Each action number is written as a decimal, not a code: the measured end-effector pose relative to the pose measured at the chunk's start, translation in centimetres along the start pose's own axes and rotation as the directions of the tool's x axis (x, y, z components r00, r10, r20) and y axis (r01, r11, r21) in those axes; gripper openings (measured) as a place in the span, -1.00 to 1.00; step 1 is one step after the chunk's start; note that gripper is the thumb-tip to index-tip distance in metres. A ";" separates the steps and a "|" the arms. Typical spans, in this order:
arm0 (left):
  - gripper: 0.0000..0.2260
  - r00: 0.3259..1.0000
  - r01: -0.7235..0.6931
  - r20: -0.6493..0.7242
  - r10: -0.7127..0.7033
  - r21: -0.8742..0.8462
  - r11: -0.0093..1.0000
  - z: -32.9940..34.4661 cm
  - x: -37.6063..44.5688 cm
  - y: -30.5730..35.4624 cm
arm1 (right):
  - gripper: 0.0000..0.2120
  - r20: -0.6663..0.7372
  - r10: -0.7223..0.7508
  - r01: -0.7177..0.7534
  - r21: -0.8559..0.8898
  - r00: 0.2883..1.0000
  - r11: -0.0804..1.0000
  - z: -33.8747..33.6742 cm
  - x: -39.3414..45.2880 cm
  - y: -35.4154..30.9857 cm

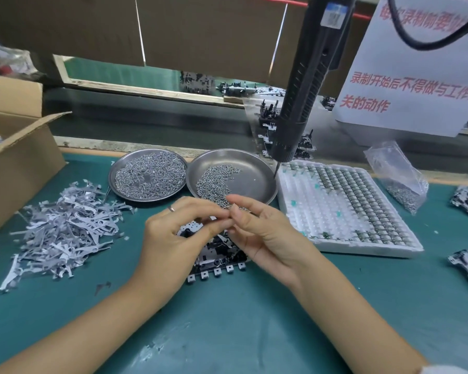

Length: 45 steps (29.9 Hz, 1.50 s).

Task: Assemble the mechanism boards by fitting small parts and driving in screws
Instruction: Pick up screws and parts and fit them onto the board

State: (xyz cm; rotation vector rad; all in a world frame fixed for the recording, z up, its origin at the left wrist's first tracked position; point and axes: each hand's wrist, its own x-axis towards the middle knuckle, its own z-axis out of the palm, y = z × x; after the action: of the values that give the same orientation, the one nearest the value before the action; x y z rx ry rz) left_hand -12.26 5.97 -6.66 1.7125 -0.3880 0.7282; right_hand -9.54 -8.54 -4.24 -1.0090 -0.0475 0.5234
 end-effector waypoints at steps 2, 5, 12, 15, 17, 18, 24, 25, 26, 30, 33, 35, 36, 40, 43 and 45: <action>-0.89 0.996 0.086 0.026 -0.085 -0.054 0.995 0.0 -0.1 0.2 | -0.66 0.031 0.006 -0.003 -0.082 0.999 0.997 -0.1 -0.2 -0.6; -0.89 0.979 0.205 0.016 -0.205 -0.126 0.971 0.0 -0.2 0.4 | -0.73 0.039 -0.056 0.066 -0.348 0.998 0.935 -0.7 -0.7 -2.7; -0.87 0.942 0.300 -0.085 -0.324 -0.214 0.929 -0.2 0.5 0.5 | -0.88 -0.314 -0.533 -0.080 -0.906 0.786 0.416 -8.9 -2.8 -9.1; -0.88 0.935 0.310 -0.103 -0.339 -0.226 0.923 -0.2 0.6 0.4 | -0.83 -0.266 -0.577 -0.299 -0.954 0.772 0.041 -13.0 -3.8 -10.9; -0.87 0.933 0.314 -0.105 -0.345 -0.231 0.921 -0.2 0.6 0.3 | -0.77 -0.236 -0.514 -0.320 -0.944 0.825 -0.080 -14.1 -4.3 -11.3; -0.86 0.932 0.317 -0.103 -0.348 -0.236 0.919 -0.2 0.6 0.2 | -0.74 -0.222 -0.480 -0.313 -0.942 0.849 -0.119 -14.3 -4.3 -11.4; -0.88 0.928 0.335 -0.075 -0.365 -0.262 0.905 -0.3 0.5 0.0 | -0.60 -0.134 -0.409 -0.294 -0.887 0.903 -0.356 -13.9 -3.4 -11.1; -0.88 0.927 0.338 -0.075 -0.368 -0.265 0.903 -0.4 0.5 -0.1 | -0.58 -0.121 -0.409 -0.299 -0.863 0.904 -0.407 -13.8 -3.1 -11.0; -0.88 0.925 0.340 -0.078 -0.371 -0.263 0.903 -0.4 0.6 -0.1 | -0.56 -0.109 -0.410 -0.306 -0.838 0.906 -0.452 -13.8 -2.9 -10.9; -0.88 0.924 0.346 -0.078 -0.374 -0.244 0.906 -0.2 0.6 -0.1 | -0.67 -0.072 -0.403 -0.312 -0.758 0.912 -0.572 -13.3 -2.9 -10.9; -0.86 0.916 0.362 -0.076 -0.395 -0.271 0.892 -0.1 0.6 0.0 | -0.83 -0.042 -0.458 -0.284 -0.833 0.888 -0.475 -11.7 -4.0 -11.7; -0.88 0.921 0.359 -0.055 -0.385 -0.258 0.897 0.1 0.5 0.1 | -0.88 -0.050 -0.447 -0.166 -0.960 0.893 -0.224 -9.7 -5.0 -11.5; -0.89 0.925 0.357 -0.042 -0.378 -0.249 0.900 0.2 0.4 0.2 | -0.85 -0.067 -0.388 -0.100 -0.993 0.919 -0.066 -8.3 -5.5 -11.0; -0.87 0.927 0.360 -0.021 -0.374 -0.227 0.905 0.4 0.1 0.5 | -0.83 0.039 -0.196 0.119 -0.901 0.980 0.418 -3.4 -5.1 -6.7; -0.84 0.921 0.375 -0.015 -0.390 -0.237 0.896 0.4 0.0 0.3 | -0.83 0.049 -0.259 0.205 -0.760 0.965 0.617 -1.3 -2.8 -3.5; -0.84 0.921 0.379 0.002 -0.389 -0.232 0.896 0.4 -0.1 0.2 | -0.78 0.031 -0.313 0.245 -0.697 0.949 0.674 -0.7 -1.7 -2.0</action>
State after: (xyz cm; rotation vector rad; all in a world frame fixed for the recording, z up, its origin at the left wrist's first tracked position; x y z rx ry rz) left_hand -12.32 5.53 -6.59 1.4892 -0.0884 0.4123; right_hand -9.99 -10.71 -2.66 -1.7390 -0.3380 0.1551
